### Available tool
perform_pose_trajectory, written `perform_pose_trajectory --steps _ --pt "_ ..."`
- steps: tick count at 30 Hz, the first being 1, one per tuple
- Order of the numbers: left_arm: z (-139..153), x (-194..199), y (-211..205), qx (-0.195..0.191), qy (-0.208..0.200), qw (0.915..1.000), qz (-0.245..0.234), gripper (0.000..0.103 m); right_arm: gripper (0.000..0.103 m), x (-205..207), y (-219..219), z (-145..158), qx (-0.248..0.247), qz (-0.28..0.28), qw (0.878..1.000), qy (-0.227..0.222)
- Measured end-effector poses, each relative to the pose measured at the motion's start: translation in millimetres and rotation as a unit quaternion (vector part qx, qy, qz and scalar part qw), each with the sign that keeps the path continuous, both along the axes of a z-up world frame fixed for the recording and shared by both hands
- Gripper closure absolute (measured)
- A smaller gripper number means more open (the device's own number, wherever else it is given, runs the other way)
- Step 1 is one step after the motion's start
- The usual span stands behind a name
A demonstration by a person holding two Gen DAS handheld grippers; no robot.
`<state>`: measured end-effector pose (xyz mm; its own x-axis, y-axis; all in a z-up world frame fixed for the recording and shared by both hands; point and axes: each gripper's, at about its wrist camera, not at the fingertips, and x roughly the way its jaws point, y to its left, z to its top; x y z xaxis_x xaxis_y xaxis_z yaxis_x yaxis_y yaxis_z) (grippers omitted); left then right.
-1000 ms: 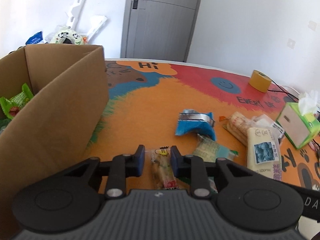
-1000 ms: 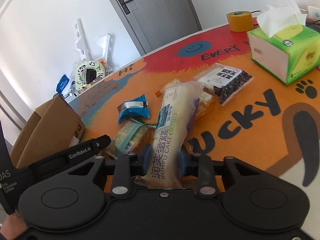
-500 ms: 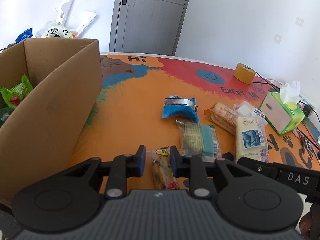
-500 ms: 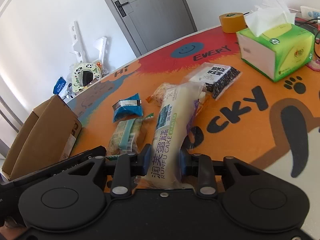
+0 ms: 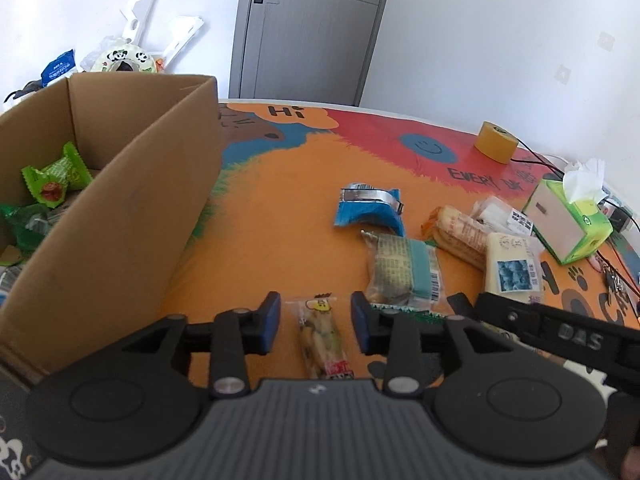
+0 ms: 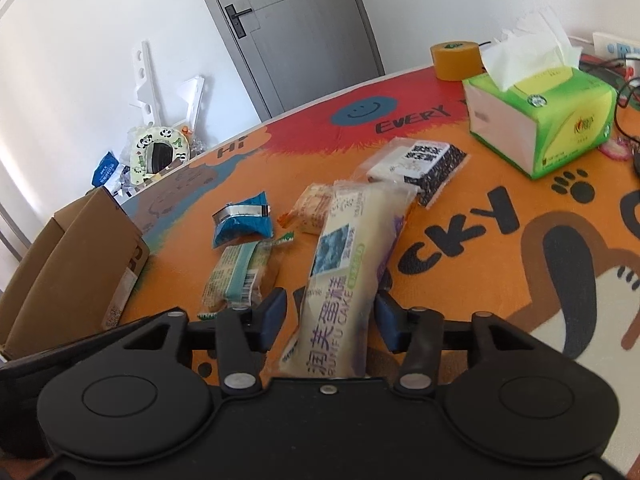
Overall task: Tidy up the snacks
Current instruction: 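Grasp the white cake bar with the right gripper while the left grasps the peanut snack, then carry both snacks into the cardboard box and open both grippers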
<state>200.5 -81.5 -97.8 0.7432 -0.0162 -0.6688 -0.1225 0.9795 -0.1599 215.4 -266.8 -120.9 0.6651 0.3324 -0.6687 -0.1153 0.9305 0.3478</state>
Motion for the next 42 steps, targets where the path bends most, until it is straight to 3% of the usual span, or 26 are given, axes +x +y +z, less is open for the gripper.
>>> perform_pose_trajectory --steps 5,7,10,13,15,17,22,42 --pt "0.2 -8.0 -8.1 0.014 0.001 0.9998 -0.011 0.058 0.053 3.4 7.2 -3.6 -0.010 0.002 1.000 -0.008" --pt "-2.5 -9.5 -10.0 0.018 0.007 0.9998 -0.009 0.058 0.069 2.2 8.0 -3.2 -0.016 0.000 1.000 -0.006" --pt "-7.1 -11.5 -12.4 0.019 0.010 0.9997 -0.010 0.060 0.072 -2.4 7.8 -2.6 -0.010 0.010 1.000 0.000" --pt "-9.9 -14.9 -17.2 0.033 0.001 0.9993 -0.016 0.067 0.074 -11.2 4.5 -2.5 -0.004 0.013 1.000 -0.001" --pt "-10.7 -15.1 -17.8 0.039 -0.002 0.9991 -0.017 0.085 0.074 -17.0 0.5 -2.5 0.006 0.013 1.000 0.000" --pt "-10.2 -15.4 -15.0 0.024 -0.004 0.9995 -0.021 0.086 0.075 -21.3 -2.1 -1.5 0.012 0.013 1.000 -0.004" --pt "-0.6 -22.0 -16.1 0.029 -0.026 0.9990 -0.021 0.086 0.076 -29.0 -6.7 7.6 0.030 0.013 0.999 -0.018" --pt "76.5 -45.4 16.8 0.024 -0.112 0.9934 -0.004 0.086 0.076 -37.5 19.1 57.4 0.064 0.039 0.994 -0.073"
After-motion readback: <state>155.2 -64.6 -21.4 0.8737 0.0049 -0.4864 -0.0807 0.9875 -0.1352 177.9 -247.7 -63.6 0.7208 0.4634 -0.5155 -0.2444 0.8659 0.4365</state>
